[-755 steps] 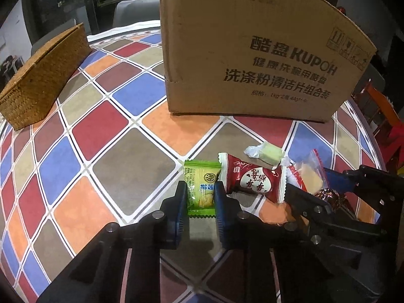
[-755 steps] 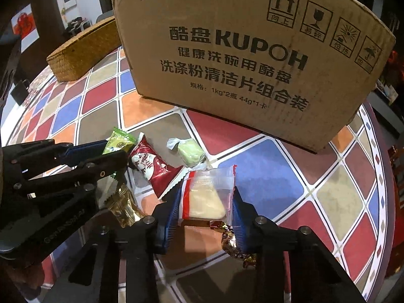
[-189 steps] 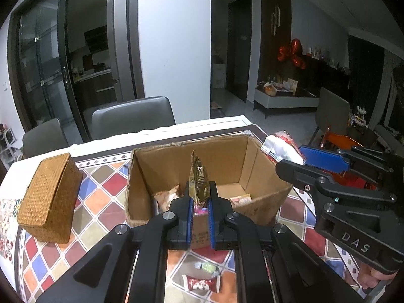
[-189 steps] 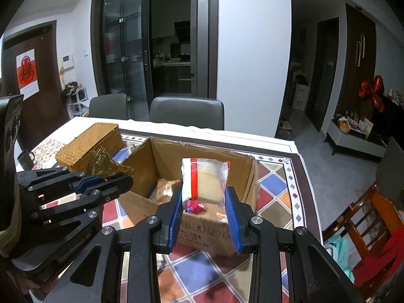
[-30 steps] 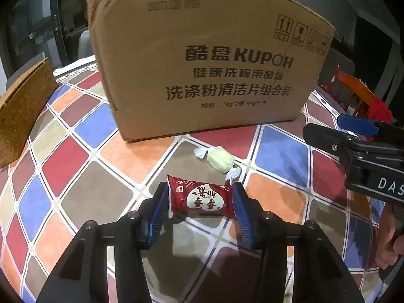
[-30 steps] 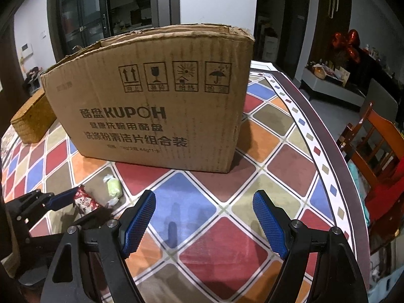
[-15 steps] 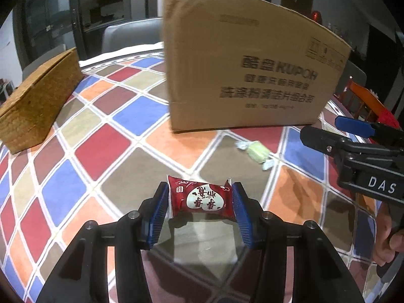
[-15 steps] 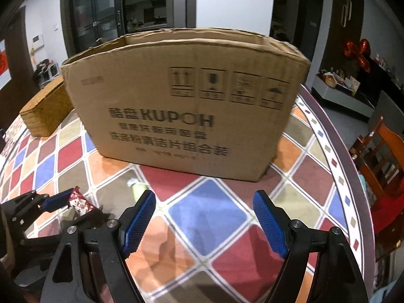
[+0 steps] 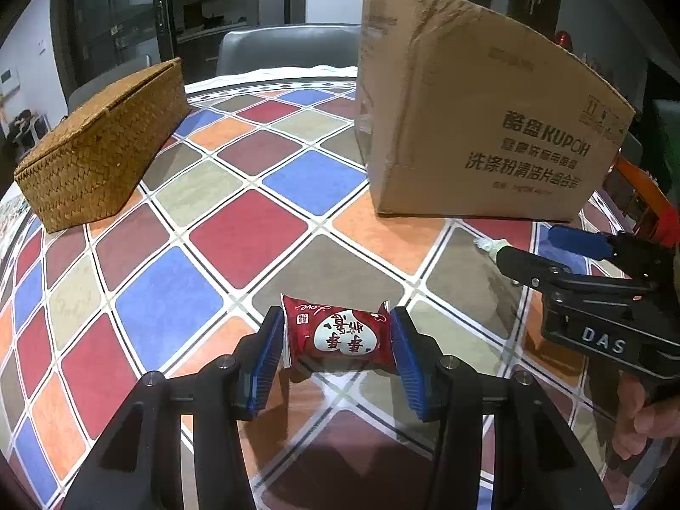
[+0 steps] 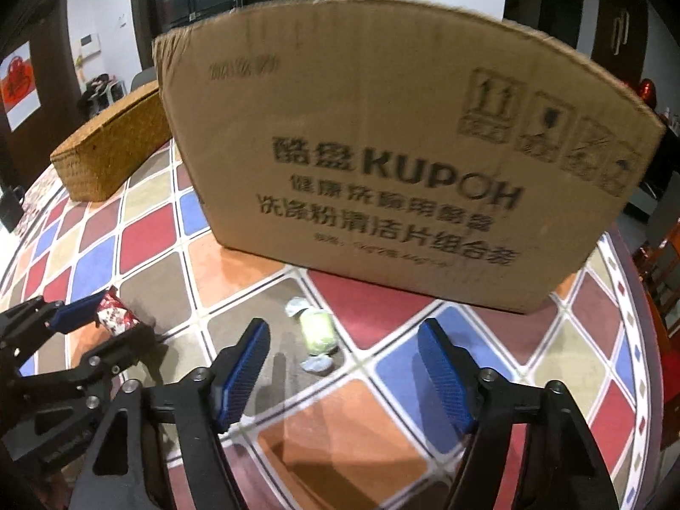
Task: Organize snacks
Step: 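Grasp red-and-white packet with left tool while right tool grasps green candy, then carry the red packet and green candy up over the box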
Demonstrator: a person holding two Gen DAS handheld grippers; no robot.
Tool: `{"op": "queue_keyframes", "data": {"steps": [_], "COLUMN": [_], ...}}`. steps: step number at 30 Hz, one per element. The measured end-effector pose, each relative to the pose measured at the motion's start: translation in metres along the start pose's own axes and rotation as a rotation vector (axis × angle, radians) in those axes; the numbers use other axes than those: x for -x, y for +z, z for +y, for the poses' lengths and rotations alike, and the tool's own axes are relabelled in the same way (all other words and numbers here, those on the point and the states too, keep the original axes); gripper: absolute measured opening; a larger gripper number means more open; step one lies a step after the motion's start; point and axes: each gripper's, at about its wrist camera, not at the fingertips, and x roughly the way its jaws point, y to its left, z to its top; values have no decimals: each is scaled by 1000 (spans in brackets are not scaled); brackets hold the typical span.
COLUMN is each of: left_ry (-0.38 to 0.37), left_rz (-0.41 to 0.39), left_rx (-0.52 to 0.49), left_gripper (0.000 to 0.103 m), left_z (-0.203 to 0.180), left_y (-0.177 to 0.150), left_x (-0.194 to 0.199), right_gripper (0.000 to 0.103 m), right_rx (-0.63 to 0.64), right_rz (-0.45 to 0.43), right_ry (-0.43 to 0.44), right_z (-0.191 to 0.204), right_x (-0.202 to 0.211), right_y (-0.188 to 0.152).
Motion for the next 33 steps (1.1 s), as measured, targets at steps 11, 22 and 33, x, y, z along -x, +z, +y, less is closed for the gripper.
{"op": "queue_keyframes", "data": {"steps": [11, 22, 33], "left_ry": [-3, -4, -7], "left_rz": [4, -5, -34], "left_rx": [14, 12, -6], "left_gripper": [49, 49, 49], "left_z": [2, -6, -21], "left_y": [2, 6, 16], "left_x": [-7, -3, 15], "right_gripper": [39, 20, 19], "right_rx": [5, 13, 1], "right_rz": [32, 27, -1], "right_ry": [13, 41, 47], "right_z": [6, 8, -8], "right_x": [-20, -16, 14], "right_y": [-2, -3, -4]}}
